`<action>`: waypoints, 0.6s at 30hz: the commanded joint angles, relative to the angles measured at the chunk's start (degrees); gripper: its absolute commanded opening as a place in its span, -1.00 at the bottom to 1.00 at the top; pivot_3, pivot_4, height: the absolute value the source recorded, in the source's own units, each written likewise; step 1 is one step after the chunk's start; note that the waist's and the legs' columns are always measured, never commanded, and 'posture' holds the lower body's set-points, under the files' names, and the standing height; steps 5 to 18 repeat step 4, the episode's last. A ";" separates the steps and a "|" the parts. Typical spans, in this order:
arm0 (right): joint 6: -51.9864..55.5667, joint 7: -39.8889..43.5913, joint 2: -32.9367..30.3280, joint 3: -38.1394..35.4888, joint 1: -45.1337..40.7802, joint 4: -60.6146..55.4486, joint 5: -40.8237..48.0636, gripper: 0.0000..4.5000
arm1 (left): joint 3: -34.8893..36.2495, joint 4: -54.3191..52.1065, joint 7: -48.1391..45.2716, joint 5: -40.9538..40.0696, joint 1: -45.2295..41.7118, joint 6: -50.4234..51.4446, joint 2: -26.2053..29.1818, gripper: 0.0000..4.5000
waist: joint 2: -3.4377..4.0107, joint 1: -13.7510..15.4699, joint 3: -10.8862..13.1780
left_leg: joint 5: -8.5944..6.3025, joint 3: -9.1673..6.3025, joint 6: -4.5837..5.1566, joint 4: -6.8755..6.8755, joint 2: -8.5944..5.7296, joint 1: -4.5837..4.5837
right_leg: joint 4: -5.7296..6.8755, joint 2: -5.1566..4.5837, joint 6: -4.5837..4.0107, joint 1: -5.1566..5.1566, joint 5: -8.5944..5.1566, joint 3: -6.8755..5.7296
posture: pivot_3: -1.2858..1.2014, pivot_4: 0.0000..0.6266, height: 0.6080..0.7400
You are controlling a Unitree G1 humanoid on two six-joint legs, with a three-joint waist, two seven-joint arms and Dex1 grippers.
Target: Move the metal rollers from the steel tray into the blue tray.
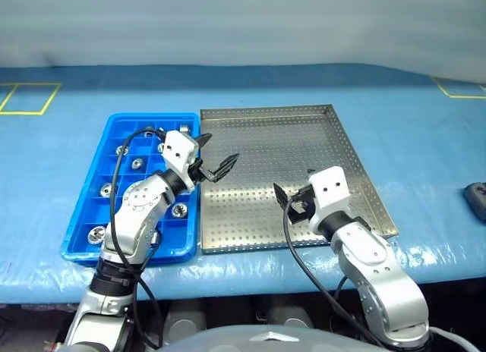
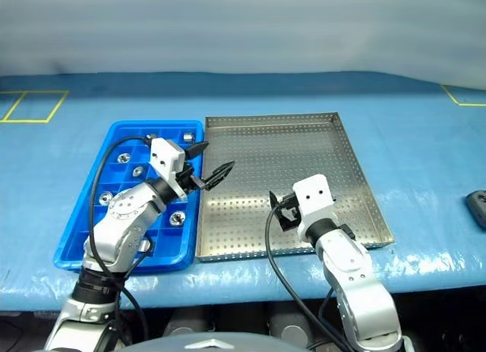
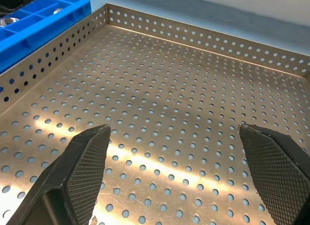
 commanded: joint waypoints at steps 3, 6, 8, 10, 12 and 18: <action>-0.31 -0.80 0.48 -0.18 -0.11 -2.54 0.14 0.98 | 0.37 -0.37 1.74 2.53 -0.51 -1.26 0.04 1.00 | -0.01 0.24 0.00 | 0.00 0.09 0.00 0.00 -0.03 0.00 | -0.01 -0.02 0.03 -0.02 0.02 0.09 | 0.05 -0.52 1.00; -0.35 -0.84 0.58 -0.07 -0.26 -2.51 0.19 0.98 | 0.25 -0.43 1.90 2.79 -0.38 -1.03 0.06 1.00 | -0.01 0.24 0.00 | 0.00 0.11 0.00 0.00 -0.03 0.00 | -0.02 -0.03 0.04 -0.03 0.02 0.10 | 0.05 -0.52 1.00; -0.35 -0.84 0.58 -0.07 -0.26 -2.51 0.19 0.98 | 0.25 -0.43 1.90 2.79 -0.38 -1.03 0.06 1.00 | -0.01 0.24 0.00 | 0.00 0.11 0.00 0.00 -0.03 0.00 | -0.02 -0.03 0.04 -0.03 0.02 0.10 | 0.05 -0.52 1.00; -0.35 -0.84 0.58 -0.07 -0.26 -2.51 0.19 0.98 | 0.25 -0.43 1.90 2.79 -0.38 -1.03 0.06 1.00 | -0.01 0.24 0.00 | 0.00 0.11 0.00 0.00 -0.03 0.00 | -0.02 -0.03 0.04 -0.03 0.02 0.10 | 0.05 -0.52 1.00; -0.35 -0.84 0.58 -0.07 -0.26 -2.51 0.19 0.98 | 0.25 -0.43 1.90 2.79 -0.38 -1.03 0.06 1.00 | -0.01 0.24 0.00 | 0.00 0.11 0.00 0.00 -0.03 0.00 | -0.02 -0.03 0.04 -0.03 0.02 0.10 | 0.05 -0.52 1.00; -0.35 -0.84 0.58 -0.07 -0.26 -2.51 0.19 0.98 | 0.25 -0.43 1.90 2.79 -0.38 -1.03 0.06 1.00 | -0.01 0.24 0.00 | 0.00 0.11 0.00 0.00 -0.03 0.00 | -0.02 -0.03 0.04 -0.03 0.02 0.10 | 0.05 -0.52 1.00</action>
